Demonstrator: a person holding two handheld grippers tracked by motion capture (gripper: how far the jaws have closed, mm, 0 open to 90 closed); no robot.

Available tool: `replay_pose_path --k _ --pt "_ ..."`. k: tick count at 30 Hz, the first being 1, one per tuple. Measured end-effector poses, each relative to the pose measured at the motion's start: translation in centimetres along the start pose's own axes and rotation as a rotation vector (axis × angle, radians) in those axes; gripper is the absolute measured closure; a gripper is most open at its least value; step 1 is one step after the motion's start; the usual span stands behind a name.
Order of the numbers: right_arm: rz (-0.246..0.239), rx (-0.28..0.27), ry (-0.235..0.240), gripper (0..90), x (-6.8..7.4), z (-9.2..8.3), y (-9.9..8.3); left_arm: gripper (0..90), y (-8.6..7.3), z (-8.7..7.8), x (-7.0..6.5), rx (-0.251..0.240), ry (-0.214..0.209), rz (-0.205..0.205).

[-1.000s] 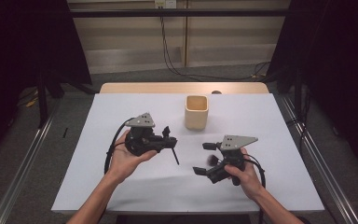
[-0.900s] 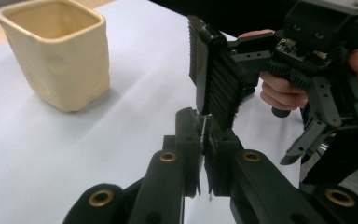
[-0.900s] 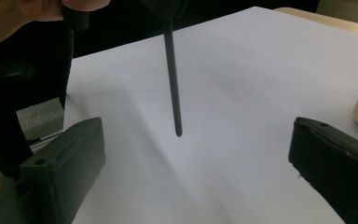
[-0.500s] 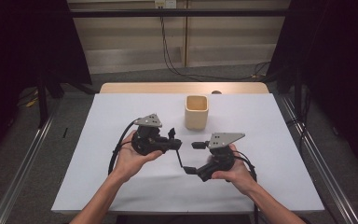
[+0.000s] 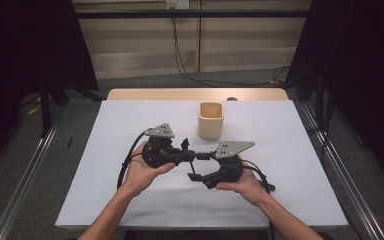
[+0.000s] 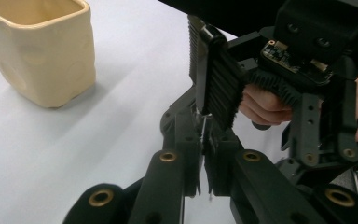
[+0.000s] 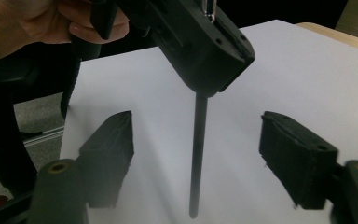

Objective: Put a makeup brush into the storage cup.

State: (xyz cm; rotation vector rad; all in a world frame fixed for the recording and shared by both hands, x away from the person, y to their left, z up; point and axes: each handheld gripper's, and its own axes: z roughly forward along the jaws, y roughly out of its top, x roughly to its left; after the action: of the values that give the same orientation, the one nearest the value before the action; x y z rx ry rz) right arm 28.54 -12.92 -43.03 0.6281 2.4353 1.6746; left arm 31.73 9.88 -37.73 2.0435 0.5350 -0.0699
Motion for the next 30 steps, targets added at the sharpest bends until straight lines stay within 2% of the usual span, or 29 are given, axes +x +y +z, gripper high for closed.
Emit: replay_pose_path --k 8,10,22,30 --pt "0.035 -0.004 0.032 62.2 -0.26 0.09 -0.13 85.4 -0.04 -0.09 -0.13 0.002 -0.008 0.004" --pt "0.042 0.001 0.023 66.9 -0.26 0.05 -0.16 85.4 -0.06 -0.13 -0.13 0.001 -0.008 0.002" --pt "0.059 -0.017 0.027 81.8 -0.25 -0.09 -0.19 85.4 -0.10 0.25 -0.27 0.008 -0.011 0.004" --pt "0.055 -0.016 0.026 86.1 -0.24 -0.10 -0.26 85.3 -0.17 0.36 -0.18 0.002 -0.007 0.000"
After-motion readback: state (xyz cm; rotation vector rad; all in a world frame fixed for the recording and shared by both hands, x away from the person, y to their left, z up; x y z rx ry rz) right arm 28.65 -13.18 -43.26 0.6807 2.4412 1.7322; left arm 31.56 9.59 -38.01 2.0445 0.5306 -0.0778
